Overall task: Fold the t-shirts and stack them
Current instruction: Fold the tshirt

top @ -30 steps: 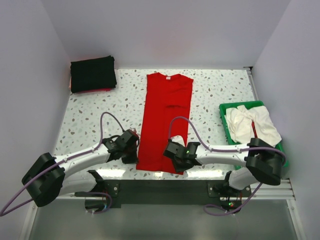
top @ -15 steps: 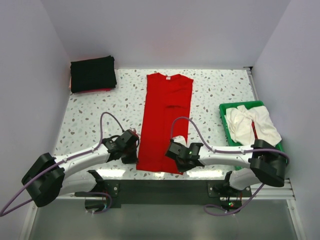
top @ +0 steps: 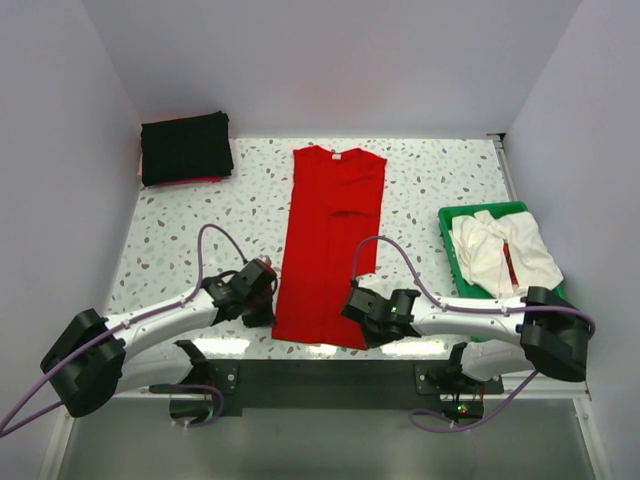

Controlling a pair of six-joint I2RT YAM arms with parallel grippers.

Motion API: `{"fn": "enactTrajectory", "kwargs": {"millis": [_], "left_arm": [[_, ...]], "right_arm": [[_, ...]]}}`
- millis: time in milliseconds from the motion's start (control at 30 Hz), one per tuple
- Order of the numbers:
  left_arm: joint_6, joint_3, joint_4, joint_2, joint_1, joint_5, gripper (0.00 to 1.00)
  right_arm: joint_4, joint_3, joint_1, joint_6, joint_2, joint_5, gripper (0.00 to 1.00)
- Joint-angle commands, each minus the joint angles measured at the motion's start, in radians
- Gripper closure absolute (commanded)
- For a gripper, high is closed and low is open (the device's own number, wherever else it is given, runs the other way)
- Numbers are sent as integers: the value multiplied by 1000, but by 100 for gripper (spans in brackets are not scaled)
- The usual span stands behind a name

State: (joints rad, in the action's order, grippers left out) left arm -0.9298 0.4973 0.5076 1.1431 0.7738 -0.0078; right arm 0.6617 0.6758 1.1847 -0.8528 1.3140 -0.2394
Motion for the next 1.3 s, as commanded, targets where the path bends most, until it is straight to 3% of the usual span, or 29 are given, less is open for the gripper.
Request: {"fn": "enactTrajectory", "kwargs": {"millis": [0,267,400,667,1133,1267], "left_arm": [[-18,3,23,-31,2,-11,100],[-29,-16,11,-54,2,3,100],[-35,-23,12,-60,2,2,100],[-53,-52,-1,-75,2,40,100],[-61,-77,-26,-80,4,58,100],[-64,-78,-23,-86,7,63,100]], "right_arm": [[-2,-7,6,-28,-33,2,78],[1,25,6,-26,-61,-18,67],[-27,1,6,-38,-50,14,56],[-135,-108,3,-138,-116,77,54],[-329,-254,-100,-213,-177,172,55],[-337,-263,-115,-209,-174,198,68]]}}
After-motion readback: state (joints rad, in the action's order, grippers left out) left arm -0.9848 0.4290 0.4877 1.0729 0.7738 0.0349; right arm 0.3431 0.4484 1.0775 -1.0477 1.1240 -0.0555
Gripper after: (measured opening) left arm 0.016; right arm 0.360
